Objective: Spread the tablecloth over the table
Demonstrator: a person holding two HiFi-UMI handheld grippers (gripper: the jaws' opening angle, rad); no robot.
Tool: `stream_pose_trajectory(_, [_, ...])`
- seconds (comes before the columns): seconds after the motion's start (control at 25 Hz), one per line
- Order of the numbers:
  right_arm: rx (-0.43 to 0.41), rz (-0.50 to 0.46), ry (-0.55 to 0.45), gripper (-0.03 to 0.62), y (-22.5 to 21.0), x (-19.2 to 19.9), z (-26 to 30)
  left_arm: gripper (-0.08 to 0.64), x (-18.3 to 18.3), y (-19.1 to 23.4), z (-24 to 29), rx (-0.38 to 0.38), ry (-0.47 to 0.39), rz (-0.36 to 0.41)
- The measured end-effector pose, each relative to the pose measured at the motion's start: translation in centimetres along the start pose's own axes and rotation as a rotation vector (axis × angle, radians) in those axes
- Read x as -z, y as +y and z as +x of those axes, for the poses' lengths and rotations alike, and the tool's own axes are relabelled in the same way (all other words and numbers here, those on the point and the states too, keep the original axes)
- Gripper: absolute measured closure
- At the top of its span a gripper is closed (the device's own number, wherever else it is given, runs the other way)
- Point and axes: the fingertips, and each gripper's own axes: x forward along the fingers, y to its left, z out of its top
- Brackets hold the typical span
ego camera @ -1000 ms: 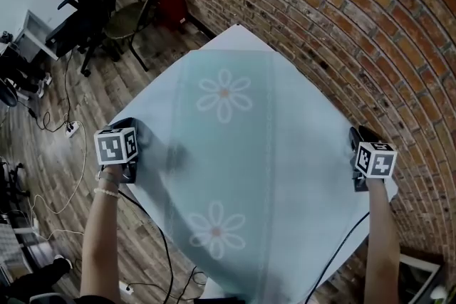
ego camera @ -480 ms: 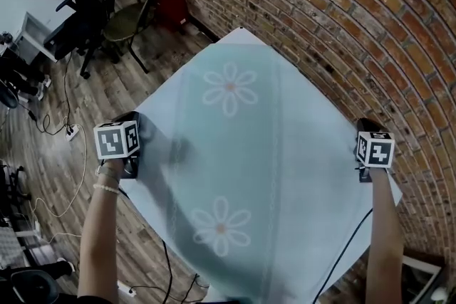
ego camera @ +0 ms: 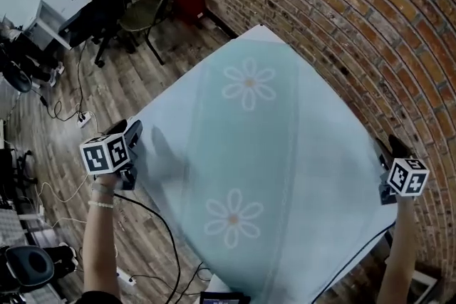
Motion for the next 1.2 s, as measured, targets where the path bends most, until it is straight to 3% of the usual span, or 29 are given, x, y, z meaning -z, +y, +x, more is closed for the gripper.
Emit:
stream_pose_trajectory(0.12, [-0.018,-0.002,0.037,0.337,0.8,3.1,-1.7,0.342,3.7,3.0,-3.4,-0.057,0.004,-0.105])
stream_pose_trajectory(0.24, [-0.041,0.002,0.064,0.337,2.0,5.5,-3.6,0.341,7.5,3.2,-5.4,-0.053,0.037,-0.192])
stream_pose_trajectory(0.4, [-0.059,0.009,0.089,0.337,3.3,7.6,-4.9,0.334,10.8,1.3,-5.7,-0.033,0.075,-0.22])
stream_pose_trajectory(0.64, [-0.045,-0.003,0.126,0.342,4.1,9.0,-4.3,0.362,10.8,1.0,-5.8,-0.06,0.087,-0.197])
stream_pose_trajectory(1.2, [-0.01,0.028,0.091,0.344,4.1,6.2,-0.9,0.348,8.4,2.6,-4.0,-0.08,0.055,-0.195])
